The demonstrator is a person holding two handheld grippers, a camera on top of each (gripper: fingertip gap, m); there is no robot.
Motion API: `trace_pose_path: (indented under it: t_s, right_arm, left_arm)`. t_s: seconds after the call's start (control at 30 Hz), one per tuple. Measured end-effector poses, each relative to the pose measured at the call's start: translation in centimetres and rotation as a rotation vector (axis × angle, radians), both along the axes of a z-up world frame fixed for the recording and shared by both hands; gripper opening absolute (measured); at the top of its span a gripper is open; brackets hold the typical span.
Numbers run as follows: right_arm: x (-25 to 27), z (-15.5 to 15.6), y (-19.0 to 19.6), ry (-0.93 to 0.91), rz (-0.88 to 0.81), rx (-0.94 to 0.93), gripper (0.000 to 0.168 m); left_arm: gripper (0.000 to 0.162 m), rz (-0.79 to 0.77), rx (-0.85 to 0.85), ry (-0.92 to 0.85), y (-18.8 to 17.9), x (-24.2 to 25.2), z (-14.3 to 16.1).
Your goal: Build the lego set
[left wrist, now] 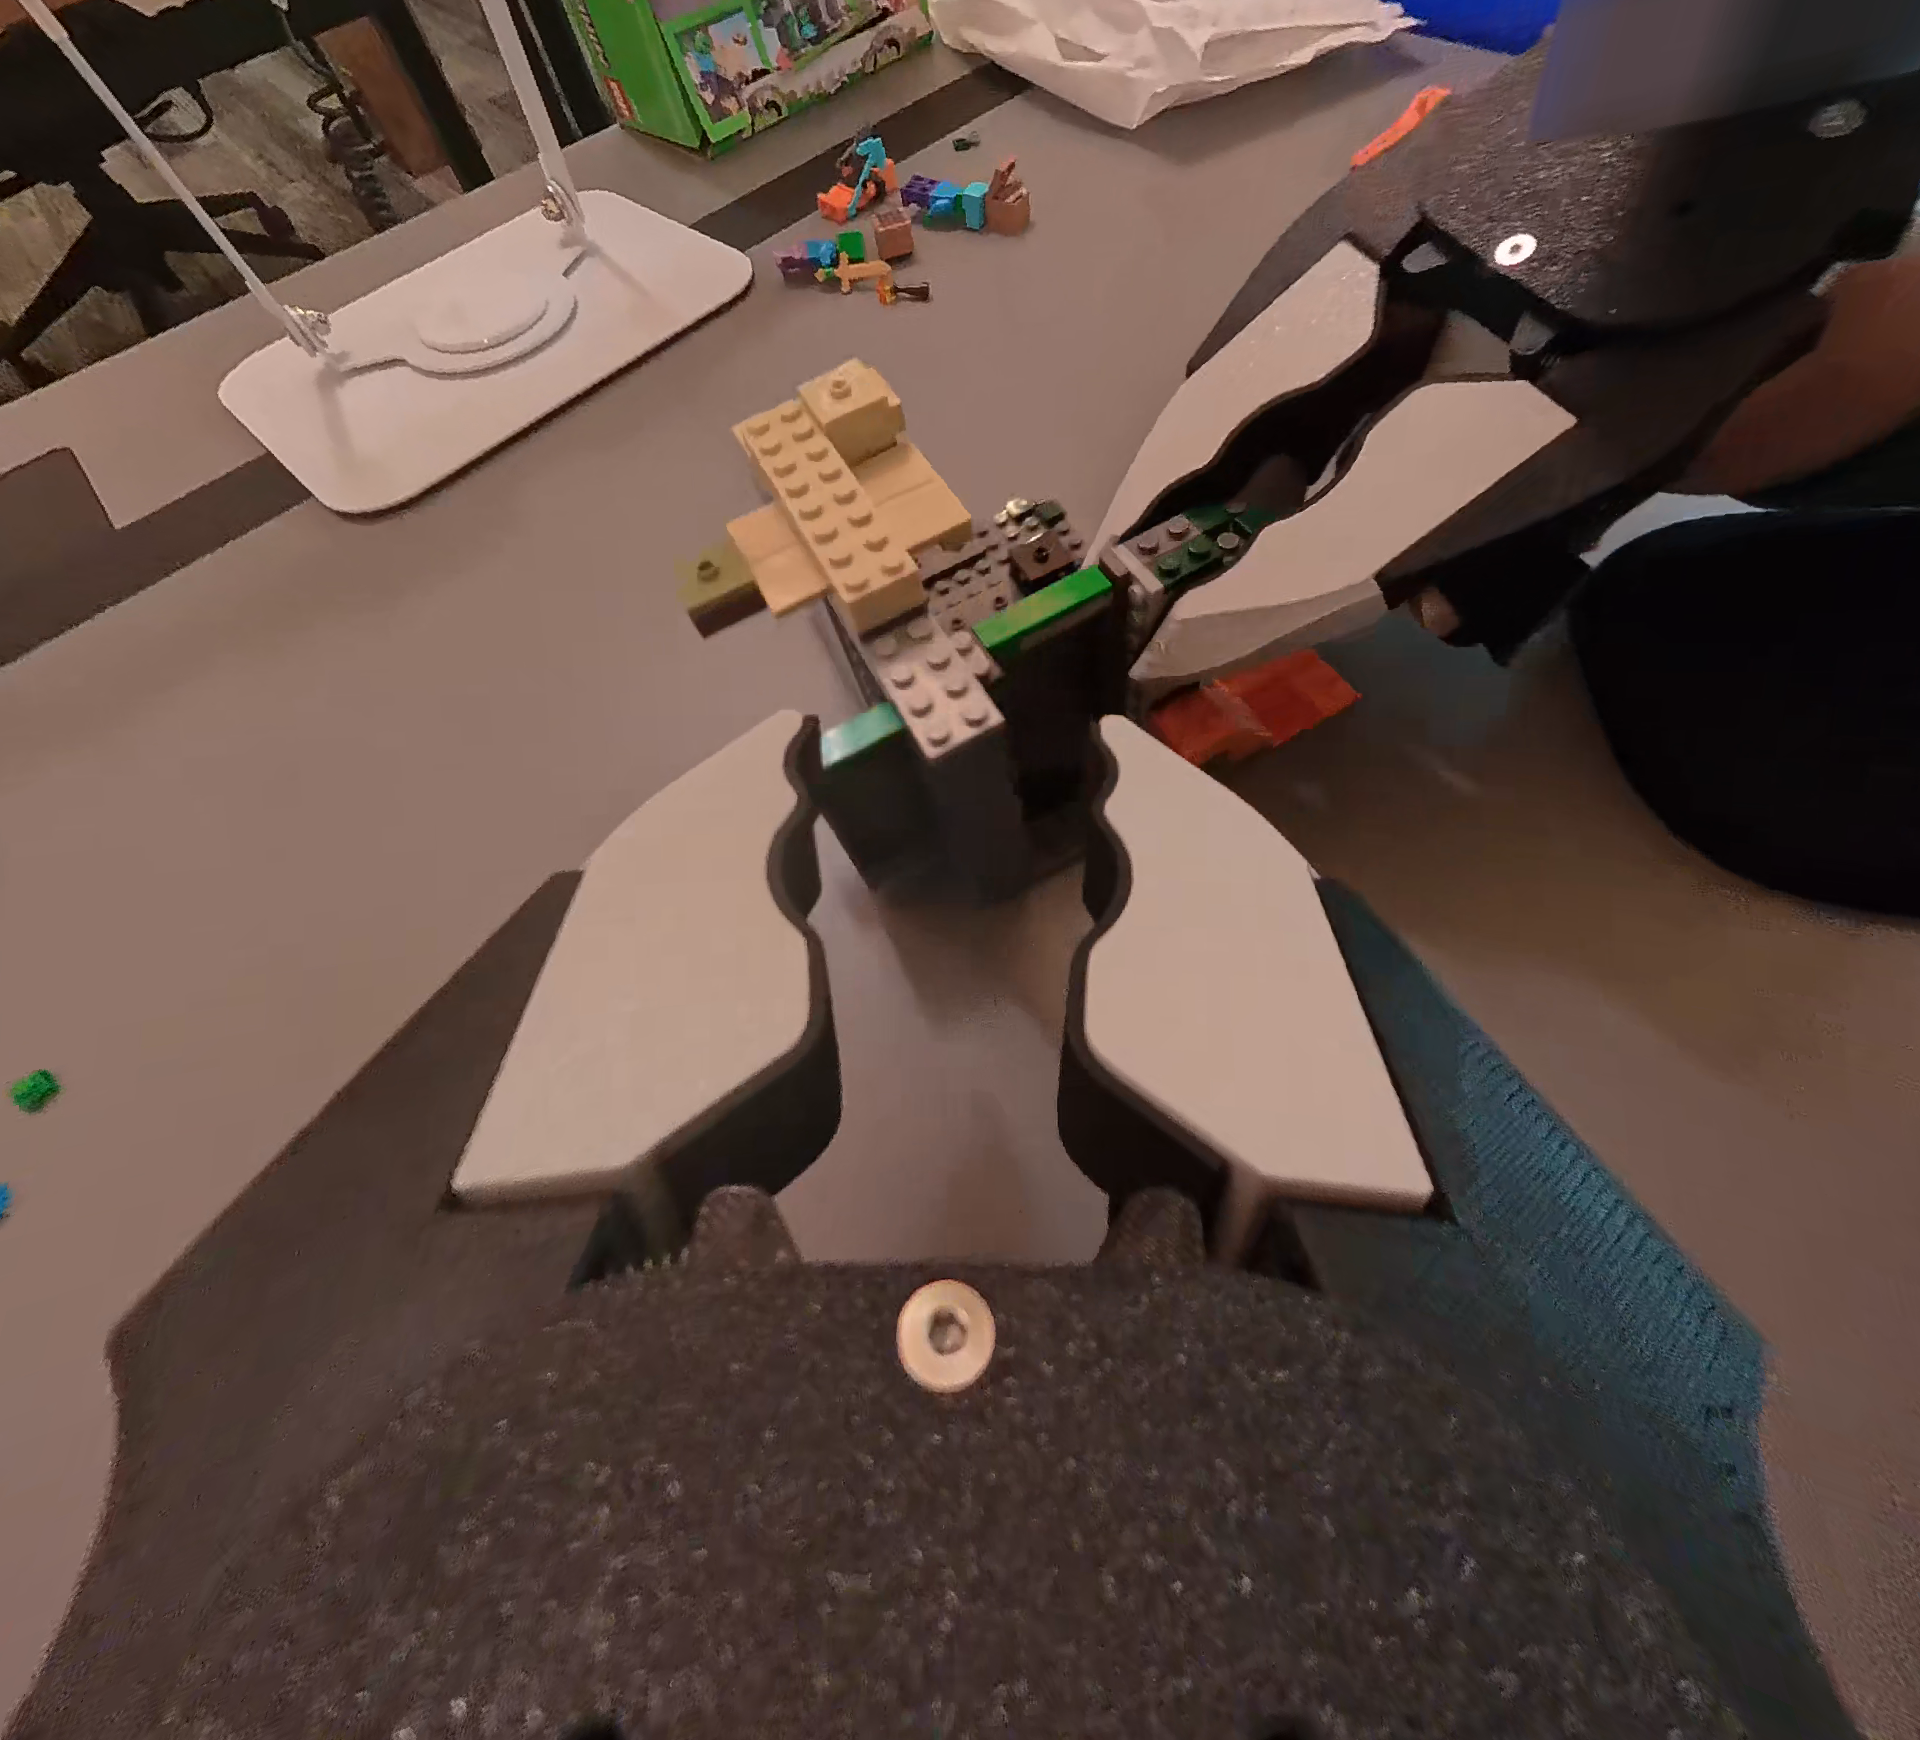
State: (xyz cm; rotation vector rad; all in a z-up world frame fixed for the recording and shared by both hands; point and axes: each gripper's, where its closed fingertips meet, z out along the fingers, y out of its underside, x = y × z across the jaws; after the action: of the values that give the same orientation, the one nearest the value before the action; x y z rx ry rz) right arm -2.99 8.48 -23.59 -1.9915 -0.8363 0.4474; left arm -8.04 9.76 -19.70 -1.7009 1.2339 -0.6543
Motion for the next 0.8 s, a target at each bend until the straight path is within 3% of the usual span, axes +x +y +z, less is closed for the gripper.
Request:
trace_pose_path:
  t_s: [0.17,0.3,0.57,0.7,0.8]
  right_arm:
    - [1.5,0.8,3.5,0.006,-0.328,0.013,0.022]
    - [1.4,1.3,5.3,0.023,-0.45,0.031,0.022]
    - [0.9,0.9,6.6,0.025,-0.47,0.07,0.023]
    - [1.4,0.5,7.0,-0.04,-0.365,0.091,0.022]
    - [2.2,-0.3,7.5,-0.06,-0.271,0.066,0.022]
  left_arm:
    - [0.049,-0.002,0.017,0.037,3.4,1.3,-0.6]
    - [0.05,-0.006,-0.015,0.05,5.8,2.4,-1.9]
    - [0.037,-0.028,0.016,0.062,8.8,3.1,-2.7]
    - [0.047,-0.025,0.059,0.116,9.8,3.3,-3.8]
    - [0.045,-0.044,0.049,0.103,10.0,4.1,-4.2]
